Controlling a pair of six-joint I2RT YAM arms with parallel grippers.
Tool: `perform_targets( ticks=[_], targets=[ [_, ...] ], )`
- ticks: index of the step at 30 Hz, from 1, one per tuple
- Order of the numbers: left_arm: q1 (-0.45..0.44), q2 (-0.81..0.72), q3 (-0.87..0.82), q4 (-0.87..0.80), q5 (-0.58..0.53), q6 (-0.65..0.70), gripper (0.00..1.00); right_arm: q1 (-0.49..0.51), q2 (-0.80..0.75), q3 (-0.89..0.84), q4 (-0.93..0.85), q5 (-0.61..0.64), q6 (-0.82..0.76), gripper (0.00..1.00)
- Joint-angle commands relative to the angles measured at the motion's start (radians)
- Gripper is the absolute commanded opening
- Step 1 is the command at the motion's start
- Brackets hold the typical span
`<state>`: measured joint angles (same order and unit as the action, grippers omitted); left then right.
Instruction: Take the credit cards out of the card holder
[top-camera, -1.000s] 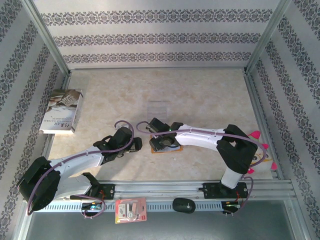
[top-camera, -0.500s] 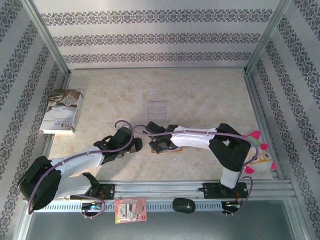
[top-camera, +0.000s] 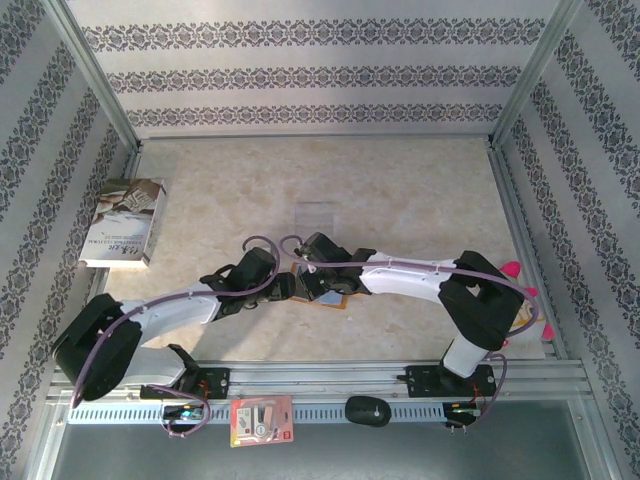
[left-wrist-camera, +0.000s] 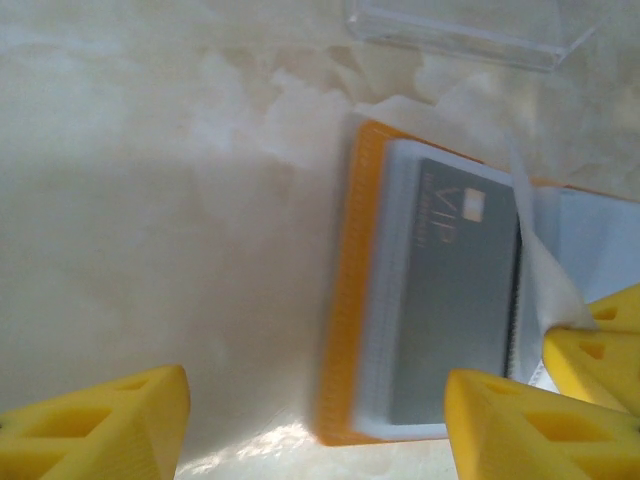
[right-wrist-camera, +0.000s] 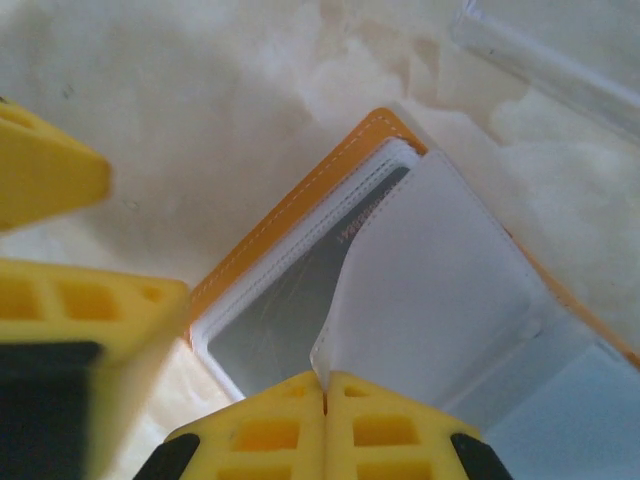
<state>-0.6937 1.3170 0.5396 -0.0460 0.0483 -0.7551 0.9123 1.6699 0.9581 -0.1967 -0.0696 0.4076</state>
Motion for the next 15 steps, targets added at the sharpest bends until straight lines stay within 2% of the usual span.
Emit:
perform_targets(
  ticks=[1,4,9,15],
  targets=[
    [-0.022,0.057,0.039,0.057,-0.001,0.024,0.68,-0.020,-0.042,-0.061,0.076,-0.074,0.071,0.00],
    [-0.032,0.121,0.050,0.098,0.020,0.022,0.68,-0.040,-0.054,-0.093,0.104,-0.106,0.098,0.00],
    [-0.031,0.225,0.080,0.073,0.029,0.005,0.66,-0.062,-0.077,-0.133,0.114,-0.121,0.125,0.00],
    [-0.031,0.285,0.121,-0.004,0.036,0.010,0.61,-0.066,-0.107,-0.152,0.047,-0.038,0.167,0.02]
  ],
)
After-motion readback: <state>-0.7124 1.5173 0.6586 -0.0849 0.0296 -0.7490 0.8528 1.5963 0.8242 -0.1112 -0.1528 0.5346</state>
